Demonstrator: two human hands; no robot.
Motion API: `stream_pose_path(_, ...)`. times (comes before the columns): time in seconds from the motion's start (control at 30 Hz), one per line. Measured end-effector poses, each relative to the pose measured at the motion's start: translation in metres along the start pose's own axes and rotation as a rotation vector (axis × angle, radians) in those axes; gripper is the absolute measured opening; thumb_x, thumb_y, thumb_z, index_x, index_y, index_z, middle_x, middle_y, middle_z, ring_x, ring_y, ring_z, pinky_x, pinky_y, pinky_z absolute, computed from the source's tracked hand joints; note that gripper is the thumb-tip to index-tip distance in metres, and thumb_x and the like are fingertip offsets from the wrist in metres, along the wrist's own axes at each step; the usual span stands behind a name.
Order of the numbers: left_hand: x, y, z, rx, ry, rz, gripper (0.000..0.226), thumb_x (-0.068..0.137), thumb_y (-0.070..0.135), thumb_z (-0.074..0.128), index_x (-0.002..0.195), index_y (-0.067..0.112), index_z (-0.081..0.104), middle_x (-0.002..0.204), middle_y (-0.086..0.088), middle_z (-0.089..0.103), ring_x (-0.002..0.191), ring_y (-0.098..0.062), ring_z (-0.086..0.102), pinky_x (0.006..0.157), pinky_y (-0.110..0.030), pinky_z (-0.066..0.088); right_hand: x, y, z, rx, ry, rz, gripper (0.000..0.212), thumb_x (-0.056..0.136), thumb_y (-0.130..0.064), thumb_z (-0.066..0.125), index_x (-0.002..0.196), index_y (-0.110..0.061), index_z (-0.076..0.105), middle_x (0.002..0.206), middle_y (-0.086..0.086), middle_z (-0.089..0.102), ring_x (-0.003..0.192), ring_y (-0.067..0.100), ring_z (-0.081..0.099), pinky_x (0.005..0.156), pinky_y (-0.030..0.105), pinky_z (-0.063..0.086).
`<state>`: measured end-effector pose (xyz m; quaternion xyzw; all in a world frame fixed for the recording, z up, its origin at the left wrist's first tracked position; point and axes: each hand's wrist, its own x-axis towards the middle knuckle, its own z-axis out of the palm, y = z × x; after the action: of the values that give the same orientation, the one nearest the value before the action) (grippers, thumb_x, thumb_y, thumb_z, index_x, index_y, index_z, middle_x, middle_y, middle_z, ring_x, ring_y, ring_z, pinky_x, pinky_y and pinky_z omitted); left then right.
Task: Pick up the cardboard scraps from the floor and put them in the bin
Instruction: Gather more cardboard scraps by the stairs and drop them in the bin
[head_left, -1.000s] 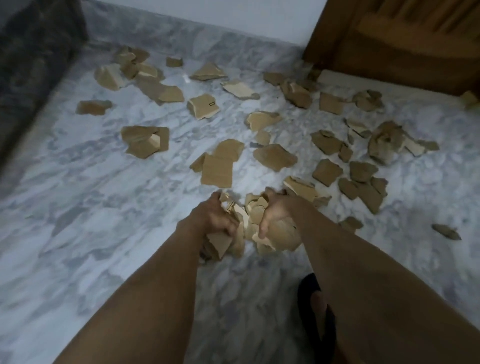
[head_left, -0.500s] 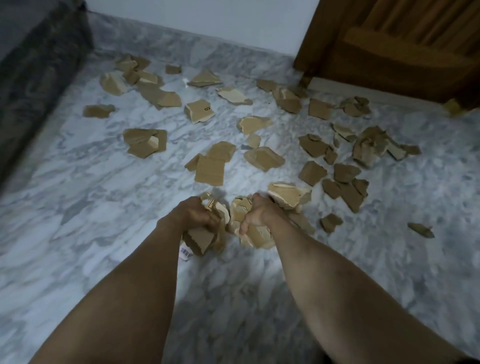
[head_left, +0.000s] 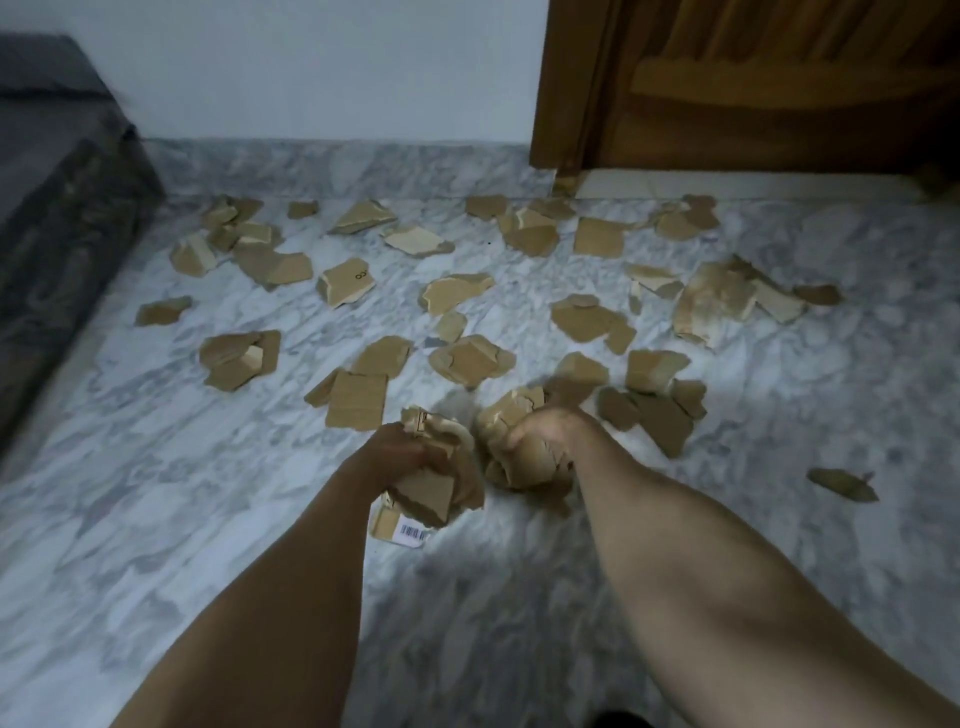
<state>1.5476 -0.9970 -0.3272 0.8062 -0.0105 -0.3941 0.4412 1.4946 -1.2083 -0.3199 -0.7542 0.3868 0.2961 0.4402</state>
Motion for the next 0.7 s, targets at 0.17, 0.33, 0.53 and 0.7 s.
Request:
stream_pose_path(0.17, 0.016, -0.006, 0.003, 0.024, 0.030, -0.013, 0.051, 0.048, 0.022, 0.077, 0.097, 0.010, 0.073, 0.094, -0.015, 0.075, 0.084, -0.031, 0.071, 0.076, -0.041, 0.060, 0.024, 0.017, 0.022, -0.129, 0.094, 0.046, 0.149, 0.059, -0.042, 0.093, 0.156, -0.008, -0.014, 0.166, 0.011, -0.003, 0.149, 0.036, 0.020, 0.115, 0.039, 0.034)
stream_pose_path(0.33, 0.029, -0.013, -0.008, 0.061, 0.077, -0.068, 0.052, 0.046, 0.018, 0.083, 0.095, 0.005, 0.074, 0.097, -0.019, 0.075, 0.087, -0.033, 0.073, 0.082, -0.050, 0.061, 0.024, 0.011, 0.023, -0.298, 0.167, 0.122, 0.147, 0.050, -0.049, 0.094, 0.156, -0.019, -0.004, 0.157, 0.017, 0.003, 0.141, 0.044, 0.020, 0.111, 0.049, 0.032)
stream_pose_path(0.53, 0.037, -0.015, -0.021, 0.069, 0.125, 0.073, 0.053, 0.044, 0.025, 0.074, 0.097, 0.020, 0.070, 0.095, -0.006, 0.072, 0.092, -0.027, 0.069, 0.082, -0.044, 0.059, 0.023, 0.014, 0.029, -0.143, 0.296, 0.014, 0.137, 0.057, -0.030, 0.095, 0.157, -0.014, 0.002, 0.145, 0.014, 0.048, 0.130, 0.036, 0.050, 0.100, 0.039, 0.048)
stream_pose_path(0.7, 0.047, -0.013, -0.053, 0.088, 0.216, 0.089, 0.056, 0.041, 0.030, 0.074, 0.096, 0.020, 0.071, 0.094, -0.006, 0.073, 0.090, -0.026, 0.069, 0.081, -0.041, 0.059, 0.022, 0.006, 0.022, 0.250, 0.236, -0.063, 0.109, 0.043, -0.023, 0.099, 0.136, -0.010, 0.044, 0.133, 0.005, 0.058, 0.120, 0.028, 0.056, 0.099, 0.038, 0.051)
